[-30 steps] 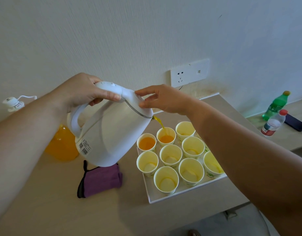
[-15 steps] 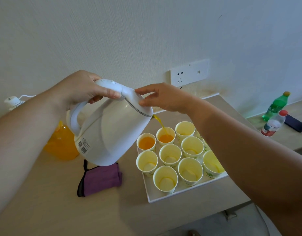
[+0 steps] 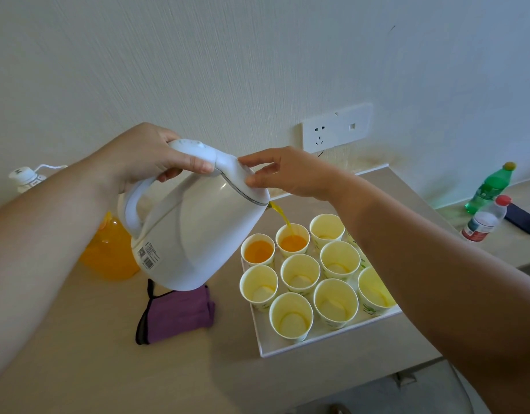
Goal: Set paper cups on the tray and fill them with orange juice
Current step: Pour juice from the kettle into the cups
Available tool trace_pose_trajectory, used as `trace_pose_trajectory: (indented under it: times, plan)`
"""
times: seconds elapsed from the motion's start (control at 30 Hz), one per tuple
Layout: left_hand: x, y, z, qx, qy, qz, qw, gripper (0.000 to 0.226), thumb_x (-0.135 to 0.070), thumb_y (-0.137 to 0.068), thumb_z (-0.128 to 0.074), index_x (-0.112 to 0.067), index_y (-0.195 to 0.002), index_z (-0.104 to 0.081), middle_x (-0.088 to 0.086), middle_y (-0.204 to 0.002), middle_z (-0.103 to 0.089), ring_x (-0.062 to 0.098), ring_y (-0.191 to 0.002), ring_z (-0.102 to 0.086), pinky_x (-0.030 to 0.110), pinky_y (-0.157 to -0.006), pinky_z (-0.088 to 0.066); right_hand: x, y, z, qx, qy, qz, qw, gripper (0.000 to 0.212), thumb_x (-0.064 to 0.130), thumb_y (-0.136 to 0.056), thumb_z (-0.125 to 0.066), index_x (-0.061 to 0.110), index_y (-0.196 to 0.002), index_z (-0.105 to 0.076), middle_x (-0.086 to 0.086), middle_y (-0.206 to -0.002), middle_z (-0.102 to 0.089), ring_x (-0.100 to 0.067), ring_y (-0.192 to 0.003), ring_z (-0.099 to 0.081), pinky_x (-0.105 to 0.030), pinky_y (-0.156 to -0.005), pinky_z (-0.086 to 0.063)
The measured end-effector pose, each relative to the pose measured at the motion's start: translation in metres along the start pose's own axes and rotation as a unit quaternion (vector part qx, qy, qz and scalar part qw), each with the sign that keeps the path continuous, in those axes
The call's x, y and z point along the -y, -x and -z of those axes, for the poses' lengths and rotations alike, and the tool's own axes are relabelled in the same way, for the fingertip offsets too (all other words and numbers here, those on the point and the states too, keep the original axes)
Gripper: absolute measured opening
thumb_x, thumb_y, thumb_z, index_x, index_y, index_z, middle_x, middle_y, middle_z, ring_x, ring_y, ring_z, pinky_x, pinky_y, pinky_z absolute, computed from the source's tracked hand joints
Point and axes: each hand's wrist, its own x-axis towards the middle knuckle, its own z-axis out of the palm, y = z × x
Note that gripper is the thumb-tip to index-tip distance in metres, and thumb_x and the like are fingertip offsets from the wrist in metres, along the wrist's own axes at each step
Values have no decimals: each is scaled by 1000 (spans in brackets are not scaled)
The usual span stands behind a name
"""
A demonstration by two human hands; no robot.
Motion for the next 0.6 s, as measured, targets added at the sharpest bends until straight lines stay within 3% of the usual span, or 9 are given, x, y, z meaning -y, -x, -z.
trace_pose_trajectory:
  times: [0.27,0.43,0.6]
  plan:
    - [-1,0,-3,-8,-1,9,1000,43,-37,-60,-85,-12,-55,-50,-4,-41,-47,12,-45,-40,29,-56,-32,-2,-3,0,2,-4,-10,1000,42,31,-86,-68,35,-127,-58,20,-104,-62,2,-99,-60,-17,-86,-35]
    - [-3,1,-3,-11,-6,10,1000,41,-35,-63,-85,-11,-56,-51,-4,-42,-47,11,-43,-40,28,-54,-32,-2,-4,0,6,1,-7,1000,42,32,-87,-66,34,-129,-57,17,-113,-62,-1,-105,-59,-18,-91,-34]
    - [-3,0,-3,-6,-7,12,1000,41,-36,-63,-84,-12,-57,-52,-5,-41,-47,7,-39,-39,28,-54,-32,-4,-4,0,7,-1,-7,1000,42,31,-87,-66,33,-128,-58,17,-108,-63,-5,-107,-60,-20,-94,-36]
